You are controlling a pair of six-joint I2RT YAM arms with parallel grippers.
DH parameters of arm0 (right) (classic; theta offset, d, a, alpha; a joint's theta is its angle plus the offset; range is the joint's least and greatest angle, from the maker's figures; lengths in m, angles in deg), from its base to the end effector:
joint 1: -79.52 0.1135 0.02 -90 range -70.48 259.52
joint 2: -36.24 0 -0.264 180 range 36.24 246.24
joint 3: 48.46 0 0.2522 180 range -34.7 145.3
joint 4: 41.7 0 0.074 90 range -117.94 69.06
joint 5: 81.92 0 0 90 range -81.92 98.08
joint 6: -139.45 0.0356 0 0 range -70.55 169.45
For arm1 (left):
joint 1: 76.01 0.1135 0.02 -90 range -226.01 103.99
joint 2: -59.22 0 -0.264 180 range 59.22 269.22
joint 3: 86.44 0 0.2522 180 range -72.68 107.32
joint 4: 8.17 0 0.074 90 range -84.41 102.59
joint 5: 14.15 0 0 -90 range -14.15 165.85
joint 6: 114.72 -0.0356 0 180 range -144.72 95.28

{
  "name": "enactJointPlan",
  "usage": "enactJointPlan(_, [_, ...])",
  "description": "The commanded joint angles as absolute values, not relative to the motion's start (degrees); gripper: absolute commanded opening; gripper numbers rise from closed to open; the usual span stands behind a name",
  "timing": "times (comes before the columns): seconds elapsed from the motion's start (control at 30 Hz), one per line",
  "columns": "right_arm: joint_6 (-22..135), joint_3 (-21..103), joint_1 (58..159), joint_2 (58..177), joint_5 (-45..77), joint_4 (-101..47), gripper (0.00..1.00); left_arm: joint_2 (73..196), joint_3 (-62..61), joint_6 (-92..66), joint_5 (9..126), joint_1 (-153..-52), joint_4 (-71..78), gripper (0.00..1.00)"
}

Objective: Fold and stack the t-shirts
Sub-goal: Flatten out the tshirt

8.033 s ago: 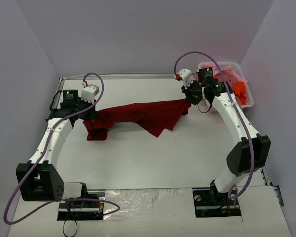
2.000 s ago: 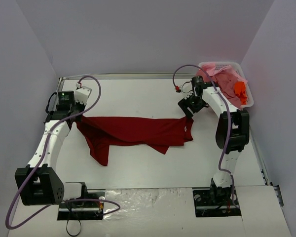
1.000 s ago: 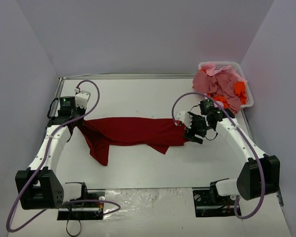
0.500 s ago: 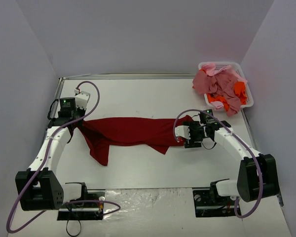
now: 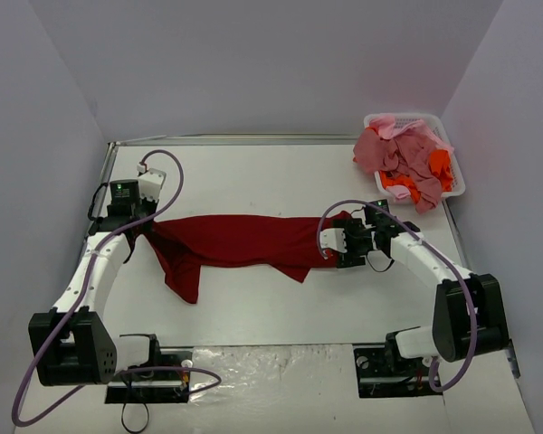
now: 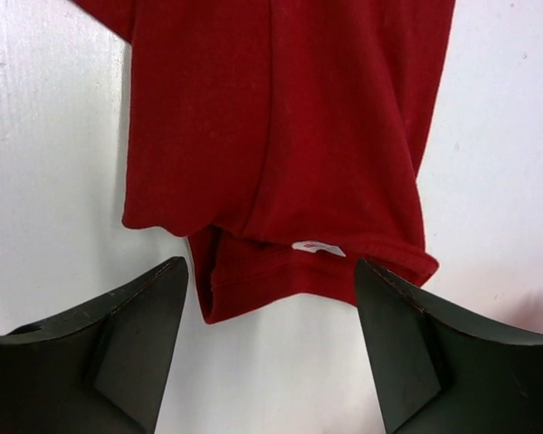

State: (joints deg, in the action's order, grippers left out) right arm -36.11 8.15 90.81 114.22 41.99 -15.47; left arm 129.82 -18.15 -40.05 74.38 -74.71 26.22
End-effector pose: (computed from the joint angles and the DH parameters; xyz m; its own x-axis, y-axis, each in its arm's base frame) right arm 0.2606 0.0723 0.2033 0.4737 -0.7492 -0.4629 -0.7631 -0.0868 -0.6404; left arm 0.2721 0.0053 0.2869 -0.5768 0.2513 -0.7773 0.1559 0.9679 0.1972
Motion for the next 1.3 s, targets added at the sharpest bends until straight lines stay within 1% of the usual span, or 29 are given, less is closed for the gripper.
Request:
enactJointPlan(0.0, [-35.98,7.32,91.12,114.99,43.24,-15.37,0.70,128.83,-17.74,-39.57,74.36,-74.43,25.37,0.02])
enactJointPlan(0.27, [-35.28,7.23,92.44,117.36,42.45,-15.46,0.69,129.09,-17.83,-39.57,74.18,-74.43,25.37,0.02])
enactJointPlan(0.37, [-34.49,7.49,92.88,118.59,42.36,-15.72,0.66,129.18,-17.83,-39.48,74.10,-74.34,25.28,0.02])
enactJointPlan(0.47, [-33.44,8.01,93.49,119.47,42.36,-15.90,0.58,129.35,-18.01,-39.57,74.01,-74.34,25.19,0.02])
enactJointPlan(0.53, [-32.82,8.54,93.84,119.74,42.45,-16.07,0.54,129.53,-17.92,-39.57,73.92,-74.34,25.19,0.02])
enactJointPlan(0.57, [-32.56,8.63,94.11,119.91,42.36,-16.16,0.50,129.53,-17.92,-39.57,73.92,-74.34,25.28,0.02])
enactJointPlan(0.73, [-31.24,9.25,94.46,120.79,42.62,-16.51,0.35,129.53,-18.36,-39.57,73.66,-74.34,25.11,0.02])
enactJointPlan(0.83, [-30.18,9.77,94.64,120.53,43.50,-16.51,0.25,129.62,-18.53,-39.75,73.39,-74.34,25.02,0.02])
enactJointPlan(1.0, [-28.25,11.00,94.64,119.74,43.68,-16.25,0.18,129.88,-18.53,-39.75,72.86,-74.43,25.11,0.02])
enactJointPlan(1.1, [-26.50,11.97,94.64,119.21,43.42,-15.82,0.12,129.88,-18.53,-39.75,72.69,-74.43,25.19,0.02])
enactJointPlan(1.17, [-24.83,13.11,94.64,119.21,43.15,-15.11,0.04,129.79,-18.53,-39.75,72.69,-74.43,25.19,0.02])
enactJointPlan(1.23, [-22.37,14.34,94.38,119.12,42.45,-14.50,0.00,129.71,-18.45,-39.75,72.60,-74.34,25.19,0.02])
enactJointPlan(1.27, [-21.23,14.87,94.29,119.12,41.93,-14.32,0.00,129.62,-18.36,-39.75,72.60,-74.43,25.28,0.02])
